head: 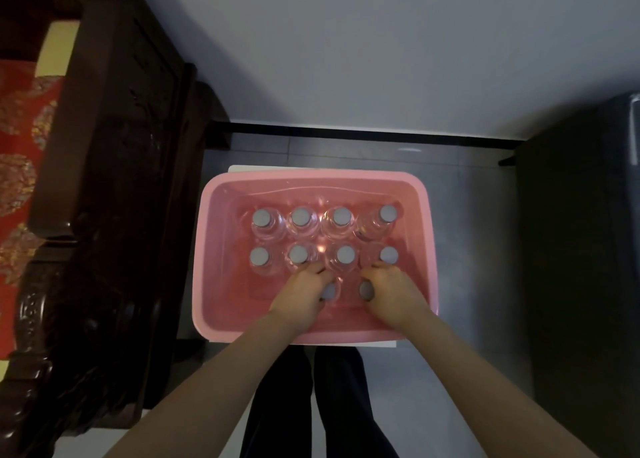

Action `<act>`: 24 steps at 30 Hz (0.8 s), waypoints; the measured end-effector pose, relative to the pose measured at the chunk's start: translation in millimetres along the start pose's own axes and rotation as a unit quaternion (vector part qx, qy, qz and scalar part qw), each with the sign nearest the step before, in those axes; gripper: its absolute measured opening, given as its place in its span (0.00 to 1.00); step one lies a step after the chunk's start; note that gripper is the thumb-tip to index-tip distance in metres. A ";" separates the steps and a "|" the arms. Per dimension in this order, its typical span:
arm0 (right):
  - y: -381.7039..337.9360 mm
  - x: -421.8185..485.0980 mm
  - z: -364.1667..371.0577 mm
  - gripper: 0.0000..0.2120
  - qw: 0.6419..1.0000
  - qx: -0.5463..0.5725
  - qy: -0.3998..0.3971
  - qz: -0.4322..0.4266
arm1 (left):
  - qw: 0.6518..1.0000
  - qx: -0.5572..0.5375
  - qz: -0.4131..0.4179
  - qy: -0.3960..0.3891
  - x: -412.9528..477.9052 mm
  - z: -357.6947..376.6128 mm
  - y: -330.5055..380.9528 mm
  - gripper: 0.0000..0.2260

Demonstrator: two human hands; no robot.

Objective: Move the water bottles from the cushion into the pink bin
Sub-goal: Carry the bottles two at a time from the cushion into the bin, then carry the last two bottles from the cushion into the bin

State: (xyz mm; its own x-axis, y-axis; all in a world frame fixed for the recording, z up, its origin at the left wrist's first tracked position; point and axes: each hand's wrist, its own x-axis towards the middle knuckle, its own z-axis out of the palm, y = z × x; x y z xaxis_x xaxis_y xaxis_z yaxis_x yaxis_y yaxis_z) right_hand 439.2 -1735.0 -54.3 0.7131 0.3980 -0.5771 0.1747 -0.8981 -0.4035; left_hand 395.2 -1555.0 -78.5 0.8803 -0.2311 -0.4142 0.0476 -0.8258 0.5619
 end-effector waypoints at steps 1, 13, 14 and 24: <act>1.6 0.3 -1.6 0.09 1.000 0.012 -0.008 0.000 | 1.000 -0.004 0.001 0.001 0.6 0.1 -1.0 0.18; -12.1 -17.4 -79.0 0.08 0.963 0.108 0.249 0.003 | 0.995 -0.075 0.022 0.058 -15.7 -105.3 15.8 0.18; -19.5 -15.8 -90.6 0.11 0.957 0.102 0.271 -0.012 | 0.991 -0.078 0.019 0.107 -20.6 -123.7 16.9 0.18; -172.2 -37.7 -170.1 0.22 0.922 0.044 0.329 -0.198 | 0.871 -0.244 -0.078 0.420 -147.7 -257.7 -20.2 0.26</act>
State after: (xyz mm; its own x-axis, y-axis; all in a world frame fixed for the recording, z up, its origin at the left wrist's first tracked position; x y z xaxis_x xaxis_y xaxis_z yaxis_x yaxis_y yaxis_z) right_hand 497.7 -1627.2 157.8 0.8680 0.4661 0.1713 0.4745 -0.6764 -0.5633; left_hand 385.8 -1371.6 155.9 0.8702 0.4909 0.0422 0.2116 -0.4496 0.8678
